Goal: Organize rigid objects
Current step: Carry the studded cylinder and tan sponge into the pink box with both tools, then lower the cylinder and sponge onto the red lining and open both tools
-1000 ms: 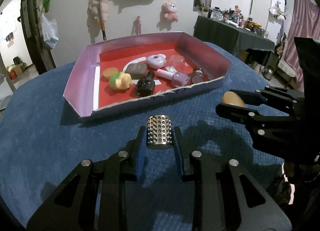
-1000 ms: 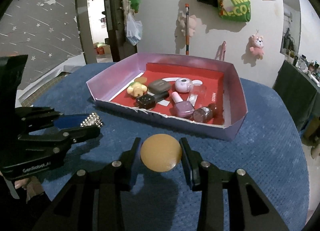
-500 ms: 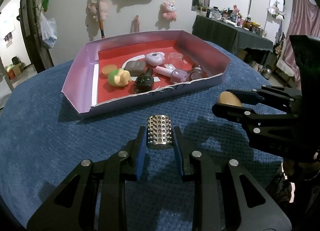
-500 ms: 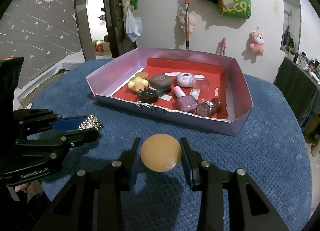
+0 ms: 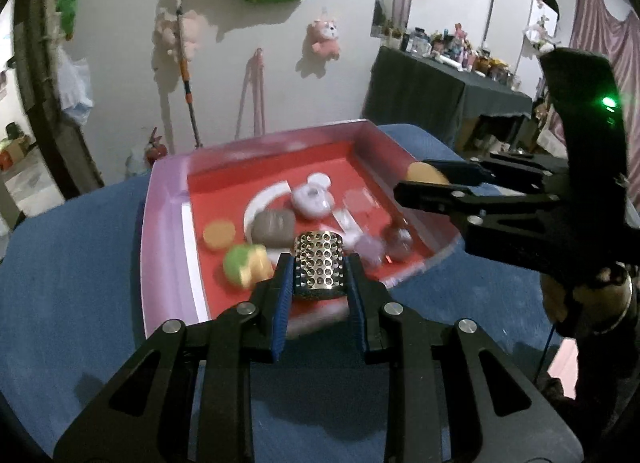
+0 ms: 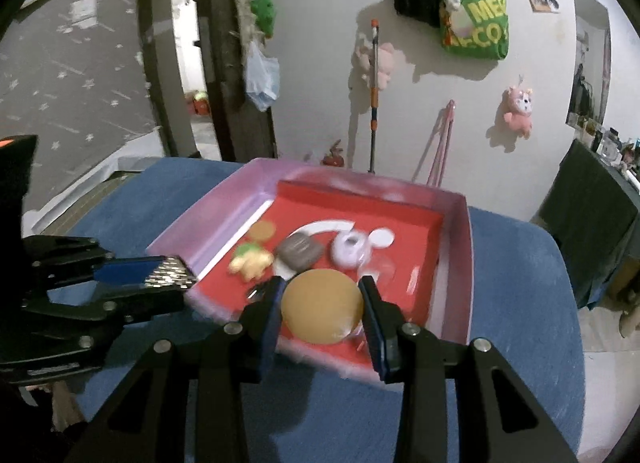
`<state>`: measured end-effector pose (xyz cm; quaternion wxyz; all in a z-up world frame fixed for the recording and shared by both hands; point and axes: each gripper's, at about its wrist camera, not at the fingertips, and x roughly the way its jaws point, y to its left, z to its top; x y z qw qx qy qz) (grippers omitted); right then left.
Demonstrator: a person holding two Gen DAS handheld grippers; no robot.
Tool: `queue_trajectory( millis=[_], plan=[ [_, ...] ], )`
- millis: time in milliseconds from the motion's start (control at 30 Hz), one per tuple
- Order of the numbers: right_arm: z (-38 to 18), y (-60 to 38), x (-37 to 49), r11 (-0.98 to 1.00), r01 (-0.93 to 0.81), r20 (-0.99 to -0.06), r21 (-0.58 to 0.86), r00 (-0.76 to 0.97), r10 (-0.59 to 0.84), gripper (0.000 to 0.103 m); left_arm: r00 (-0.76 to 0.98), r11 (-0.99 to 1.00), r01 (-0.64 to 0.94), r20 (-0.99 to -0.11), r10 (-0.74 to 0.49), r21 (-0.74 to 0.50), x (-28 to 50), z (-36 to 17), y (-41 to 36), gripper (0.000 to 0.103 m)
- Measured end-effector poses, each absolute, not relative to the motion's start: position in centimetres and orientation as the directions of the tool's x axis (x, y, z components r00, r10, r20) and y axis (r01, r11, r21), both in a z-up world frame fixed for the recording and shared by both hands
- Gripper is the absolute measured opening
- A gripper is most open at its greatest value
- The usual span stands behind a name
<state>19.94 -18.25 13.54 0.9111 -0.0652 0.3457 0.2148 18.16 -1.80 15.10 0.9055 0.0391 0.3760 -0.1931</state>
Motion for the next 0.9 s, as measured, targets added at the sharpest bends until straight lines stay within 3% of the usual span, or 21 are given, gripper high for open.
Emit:
queue_trajectory(
  millis=[333, 500, 900],
  plan=[
    [10.5, -17.2, 32.7, 0.927, -0.374, -0.825, -0.008, 0.527, 0.206, 0.04, 0.479, 0.923, 0.382, -0.844, -0.239, -0.044, 31.6, 11.5, -3.3, 0.024],
    [8.2, -16.1, 36.0, 0.929, -0.368, -0.888, -0.048, 0.442, 0.129, 0.04, 0.435, 0.929, 0.37, -0.877, -0.204, -0.033, 35.2, 9.6, -3.5, 0.024],
    [5.7, -16.0, 38.1, 0.929, -0.348, -0.928, -0.123, 0.372, 0.016, 0.04, 0.381, 0.928, 0.372, -0.908, -0.175, -0.023, 38.5, 7.1, -4.7, 0.024]
  ],
)
